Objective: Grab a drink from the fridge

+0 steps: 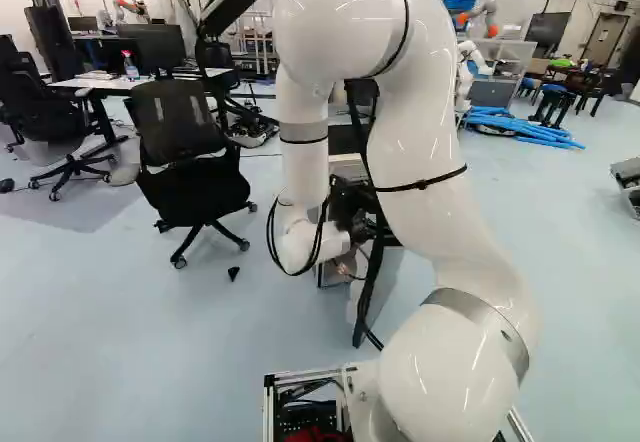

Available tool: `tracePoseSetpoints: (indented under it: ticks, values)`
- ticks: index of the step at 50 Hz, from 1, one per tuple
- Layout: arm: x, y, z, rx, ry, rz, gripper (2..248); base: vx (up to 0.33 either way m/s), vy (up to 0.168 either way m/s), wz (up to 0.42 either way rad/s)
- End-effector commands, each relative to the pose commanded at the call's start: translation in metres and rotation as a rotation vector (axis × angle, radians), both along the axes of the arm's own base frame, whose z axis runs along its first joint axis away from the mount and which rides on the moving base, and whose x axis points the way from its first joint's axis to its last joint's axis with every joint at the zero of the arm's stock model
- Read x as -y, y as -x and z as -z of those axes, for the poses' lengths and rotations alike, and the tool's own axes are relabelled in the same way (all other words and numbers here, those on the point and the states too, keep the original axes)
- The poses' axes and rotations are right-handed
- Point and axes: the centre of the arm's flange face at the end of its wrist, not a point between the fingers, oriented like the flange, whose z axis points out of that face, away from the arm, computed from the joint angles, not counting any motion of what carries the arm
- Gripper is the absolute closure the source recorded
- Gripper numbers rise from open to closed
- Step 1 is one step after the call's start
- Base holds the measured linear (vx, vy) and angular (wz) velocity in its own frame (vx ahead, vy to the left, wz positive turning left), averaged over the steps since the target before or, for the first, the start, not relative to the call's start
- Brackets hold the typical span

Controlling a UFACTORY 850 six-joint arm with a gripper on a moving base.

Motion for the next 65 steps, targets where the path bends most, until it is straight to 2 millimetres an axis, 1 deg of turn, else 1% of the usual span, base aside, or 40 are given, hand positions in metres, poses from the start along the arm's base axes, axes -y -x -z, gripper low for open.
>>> tracePoseSetpoints:
  ticks: [14,26,46,65]
  values:
    - [0.011,0.007,0.000,-0.004,0.011,0.083,3,0.000,0.000,0.000]
    - [0.021,0.007,-0.001,0.006,0.013,0.171,3,0.000,0.000,0.000]
    - [0.040,-0.004,-0.005,0.043,0.003,0.345,3,0.000,0.000,0.000]
    - [0.063,-0.021,-0.009,0.086,-0.029,0.488,3,0.000,0.000,0.000]
